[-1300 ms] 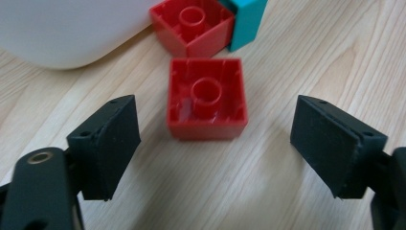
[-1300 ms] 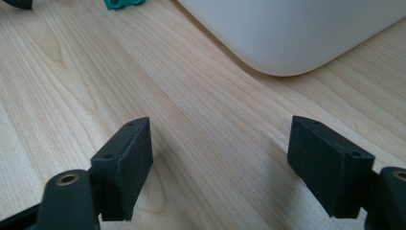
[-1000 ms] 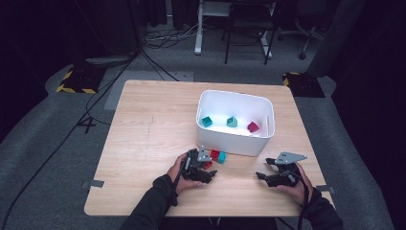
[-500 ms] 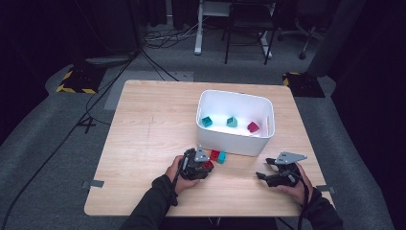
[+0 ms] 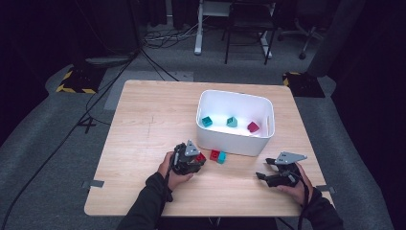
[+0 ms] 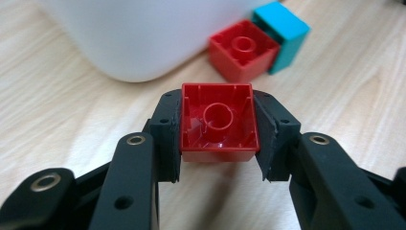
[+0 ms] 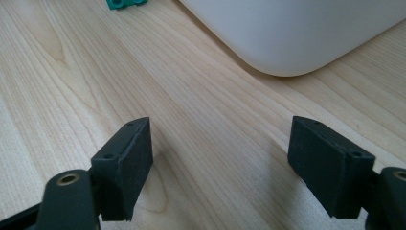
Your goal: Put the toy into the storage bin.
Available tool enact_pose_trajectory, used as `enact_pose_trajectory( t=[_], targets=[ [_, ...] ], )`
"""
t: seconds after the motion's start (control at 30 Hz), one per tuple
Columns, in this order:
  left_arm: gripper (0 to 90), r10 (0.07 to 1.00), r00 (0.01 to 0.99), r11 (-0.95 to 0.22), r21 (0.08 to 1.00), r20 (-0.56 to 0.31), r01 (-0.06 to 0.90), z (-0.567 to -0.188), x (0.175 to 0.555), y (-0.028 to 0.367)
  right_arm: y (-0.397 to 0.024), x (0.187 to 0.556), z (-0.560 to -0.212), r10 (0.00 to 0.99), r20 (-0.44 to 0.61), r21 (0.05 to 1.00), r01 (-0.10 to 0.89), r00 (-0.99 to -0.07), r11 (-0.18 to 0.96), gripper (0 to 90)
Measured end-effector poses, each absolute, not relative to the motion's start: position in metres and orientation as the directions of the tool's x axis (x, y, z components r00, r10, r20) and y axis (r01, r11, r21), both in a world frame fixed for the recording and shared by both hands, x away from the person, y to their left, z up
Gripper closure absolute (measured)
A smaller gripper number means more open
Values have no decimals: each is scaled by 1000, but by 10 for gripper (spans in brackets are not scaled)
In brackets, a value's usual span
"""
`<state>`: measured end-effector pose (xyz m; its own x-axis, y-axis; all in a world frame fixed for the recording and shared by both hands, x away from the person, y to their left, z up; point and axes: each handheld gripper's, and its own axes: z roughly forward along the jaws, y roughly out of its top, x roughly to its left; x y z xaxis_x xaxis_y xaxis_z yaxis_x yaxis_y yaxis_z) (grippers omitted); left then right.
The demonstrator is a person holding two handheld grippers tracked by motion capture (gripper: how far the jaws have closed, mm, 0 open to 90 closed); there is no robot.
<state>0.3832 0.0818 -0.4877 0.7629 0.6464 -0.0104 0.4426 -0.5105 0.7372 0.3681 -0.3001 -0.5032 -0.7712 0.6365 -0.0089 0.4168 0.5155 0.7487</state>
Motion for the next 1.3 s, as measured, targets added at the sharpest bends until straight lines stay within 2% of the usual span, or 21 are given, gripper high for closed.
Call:
enact_pose_trajectory(
  t=[0.4, 0.47, 0.5, 0.77, 0.97, 1.3],
  targets=[
    [588, 729, 683, -411, 770, -44, 488, -480, 395, 115, -300, 368, -503, 638, -9, 749, 417, -770, 514, 240],
    [587, 743, 669, -411, 770, -27, 488, -479, 398, 120, -300, 368, -503, 636, -9, 749, 416, -771, 516, 240],
    [588, 745, 666, -399, 770, -44, 497, -479, 399, 123, -300, 368, -503, 636, -9, 749, 416, -771, 515, 240],
    [588, 768, 640, -404, 766, -13, 500, -476, 408, 136, -300, 368, -503, 637, -9, 749, 417, -771, 515, 240],
    [588, 796, 603, -334, 788, -58, 517, -474, 417, 146, -300, 368, -503, 636, -9, 749, 416, -771, 516, 240],
    [589, 815, 577, -298, 810, -59, 504, -452, 435, 159, -300, 368, -503, 640, -6, 750, 421, -768, 511, 238]
  ],
)
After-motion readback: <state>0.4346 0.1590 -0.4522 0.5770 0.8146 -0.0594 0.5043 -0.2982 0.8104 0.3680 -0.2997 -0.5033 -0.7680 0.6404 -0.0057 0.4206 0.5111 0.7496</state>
